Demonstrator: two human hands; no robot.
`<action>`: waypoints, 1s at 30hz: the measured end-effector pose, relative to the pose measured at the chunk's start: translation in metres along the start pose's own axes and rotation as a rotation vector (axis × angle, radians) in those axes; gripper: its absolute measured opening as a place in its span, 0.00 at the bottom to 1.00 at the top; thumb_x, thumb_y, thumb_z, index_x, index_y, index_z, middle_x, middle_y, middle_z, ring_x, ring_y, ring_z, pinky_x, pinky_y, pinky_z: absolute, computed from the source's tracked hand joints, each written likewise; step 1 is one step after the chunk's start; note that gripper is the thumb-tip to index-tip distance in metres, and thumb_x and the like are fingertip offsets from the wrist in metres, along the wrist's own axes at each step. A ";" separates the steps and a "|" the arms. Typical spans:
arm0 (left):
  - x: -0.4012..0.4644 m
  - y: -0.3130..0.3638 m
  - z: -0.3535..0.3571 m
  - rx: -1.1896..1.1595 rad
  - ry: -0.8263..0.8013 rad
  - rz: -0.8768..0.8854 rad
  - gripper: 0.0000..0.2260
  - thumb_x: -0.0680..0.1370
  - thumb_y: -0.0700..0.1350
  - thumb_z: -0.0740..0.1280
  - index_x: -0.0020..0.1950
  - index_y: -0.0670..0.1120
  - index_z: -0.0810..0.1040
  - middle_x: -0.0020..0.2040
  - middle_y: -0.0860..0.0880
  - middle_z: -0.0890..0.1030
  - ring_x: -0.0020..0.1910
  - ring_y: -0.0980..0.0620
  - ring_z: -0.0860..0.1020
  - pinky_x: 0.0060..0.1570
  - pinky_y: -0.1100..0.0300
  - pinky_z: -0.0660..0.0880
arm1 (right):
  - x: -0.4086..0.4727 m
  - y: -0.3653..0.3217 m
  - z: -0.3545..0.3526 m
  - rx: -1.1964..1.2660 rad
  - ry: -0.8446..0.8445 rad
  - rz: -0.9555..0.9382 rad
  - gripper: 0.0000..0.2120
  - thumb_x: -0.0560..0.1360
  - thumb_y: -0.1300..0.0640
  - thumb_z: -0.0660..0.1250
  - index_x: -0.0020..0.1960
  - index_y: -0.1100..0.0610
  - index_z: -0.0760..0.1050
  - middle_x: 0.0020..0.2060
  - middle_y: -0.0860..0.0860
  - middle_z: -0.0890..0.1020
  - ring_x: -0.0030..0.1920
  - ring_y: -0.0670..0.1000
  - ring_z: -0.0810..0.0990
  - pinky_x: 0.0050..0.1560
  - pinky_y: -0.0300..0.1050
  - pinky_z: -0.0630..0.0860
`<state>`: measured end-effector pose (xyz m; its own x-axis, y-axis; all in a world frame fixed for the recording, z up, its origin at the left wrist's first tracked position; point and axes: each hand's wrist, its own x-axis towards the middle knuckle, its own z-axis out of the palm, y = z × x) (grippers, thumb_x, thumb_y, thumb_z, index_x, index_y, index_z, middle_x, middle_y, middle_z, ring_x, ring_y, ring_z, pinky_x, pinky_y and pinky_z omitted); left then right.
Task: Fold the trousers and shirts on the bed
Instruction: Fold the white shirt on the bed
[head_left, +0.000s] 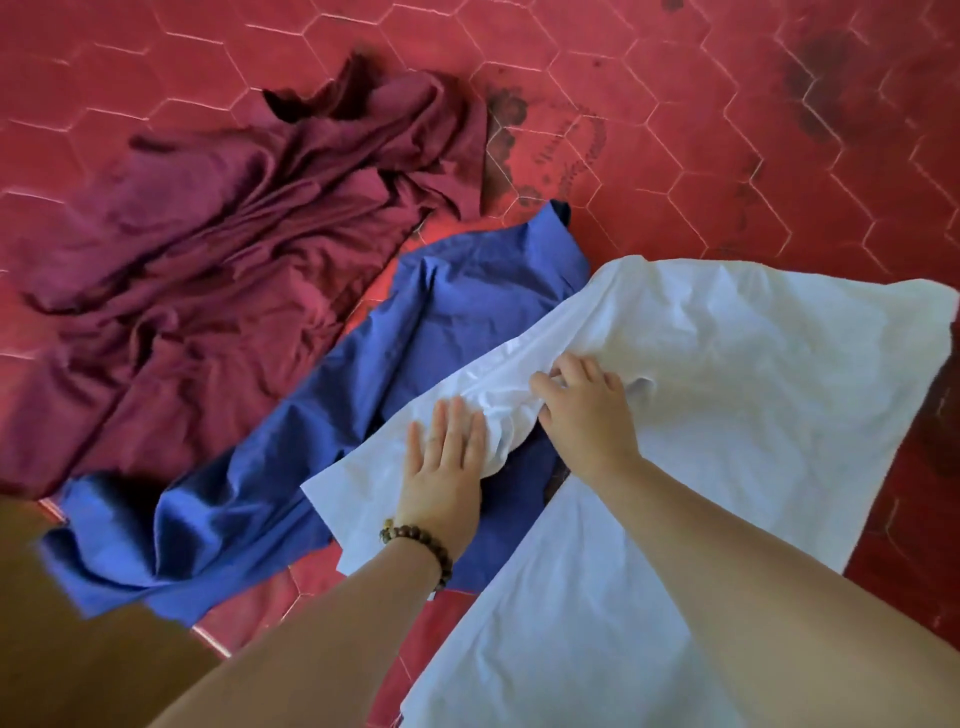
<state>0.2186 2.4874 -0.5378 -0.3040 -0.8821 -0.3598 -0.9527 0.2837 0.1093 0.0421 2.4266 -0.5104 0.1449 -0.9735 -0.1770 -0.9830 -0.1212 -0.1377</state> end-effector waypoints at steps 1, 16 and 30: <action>0.001 -0.005 0.001 -0.003 -0.018 0.008 0.36 0.75 0.34 0.56 0.77 0.45 0.38 0.78 0.42 0.37 0.71 0.41 0.28 0.71 0.44 0.31 | 0.002 0.001 -0.002 -0.014 -0.049 -0.005 0.12 0.71 0.63 0.63 0.53 0.54 0.75 0.52 0.53 0.74 0.54 0.57 0.72 0.47 0.50 0.66; -0.019 -0.056 -0.025 -0.150 0.155 -0.181 0.19 0.77 0.57 0.60 0.61 0.47 0.75 0.59 0.42 0.73 0.54 0.39 0.74 0.52 0.46 0.68 | 0.012 -0.036 -0.011 -0.007 0.105 -0.150 0.14 0.69 0.56 0.72 0.55 0.56 0.78 0.57 0.55 0.77 0.59 0.58 0.75 0.67 0.65 0.62; 0.010 -0.085 -0.052 -0.413 0.042 -0.242 0.12 0.80 0.51 0.59 0.40 0.47 0.71 0.39 0.50 0.70 0.40 0.43 0.76 0.34 0.54 0.69 | 0.022 -0.018 -0.027 0.022 0.004 -0.020 0.32 0.65 0.73 0.63 0.67 0.54 0.72 0.68 0.53 0.71 0.69 0.57 0.68 0.73 0.60 0.54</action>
<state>0.2965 2.4347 -0.5026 -0.0649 -0.9214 -0.3832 -0.9160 -0.0973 0.3891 0.0600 2.4020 -0.4860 0.1643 -0.9717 -0.1697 -0.9772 -0.1369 -0.1623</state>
